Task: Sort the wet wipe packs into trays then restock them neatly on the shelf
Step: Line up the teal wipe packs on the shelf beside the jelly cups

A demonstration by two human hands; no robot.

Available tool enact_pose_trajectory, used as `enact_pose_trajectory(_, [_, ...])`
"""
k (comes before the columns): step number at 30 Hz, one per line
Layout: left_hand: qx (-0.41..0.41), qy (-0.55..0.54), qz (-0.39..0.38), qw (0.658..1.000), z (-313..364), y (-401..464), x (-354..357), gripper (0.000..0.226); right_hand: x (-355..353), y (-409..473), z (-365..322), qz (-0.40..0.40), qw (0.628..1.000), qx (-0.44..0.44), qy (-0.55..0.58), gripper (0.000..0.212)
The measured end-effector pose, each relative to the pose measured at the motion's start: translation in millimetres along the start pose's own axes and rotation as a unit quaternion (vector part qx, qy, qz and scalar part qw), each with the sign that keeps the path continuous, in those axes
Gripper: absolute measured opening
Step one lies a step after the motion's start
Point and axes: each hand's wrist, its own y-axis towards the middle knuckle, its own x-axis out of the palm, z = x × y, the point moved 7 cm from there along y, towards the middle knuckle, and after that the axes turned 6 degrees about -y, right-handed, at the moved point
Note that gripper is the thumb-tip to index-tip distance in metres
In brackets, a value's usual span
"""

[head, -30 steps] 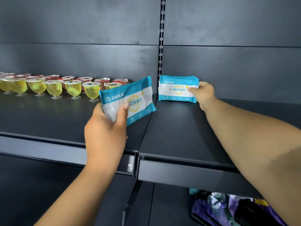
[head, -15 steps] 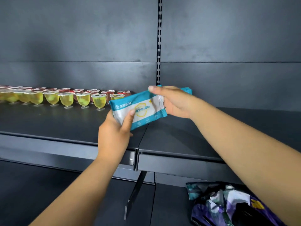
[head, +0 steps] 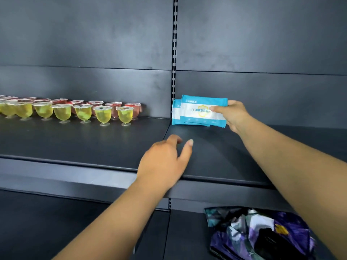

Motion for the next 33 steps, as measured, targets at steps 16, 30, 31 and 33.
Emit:
enact_pose_trajectory(16, [0.012,0.098,0.046,0.994,2,-3,-3,0.043,35,73,39,0.051,0.992,-0.043,-0.106,0.028])
enact_pose_trajectory(30, [0.016,0.087,0.056,0.995,1,-4,-2,0.034,31,70,44,0.062,0.953,-0.025,-0.294,0.056])
enact_pose_trajectory(31, [0.017,0.086,0.054,0.995,0,-4,-2,0.035,31,67,43,0.064,0.952,-0.017,-0.299,0.057])
enact_pose_trajectory(33, [0.020,0.085,0.053,0.995,0,-4,-2,0.036,27,60,42,0.067,0.952,-0.005,-0.300,0.059])
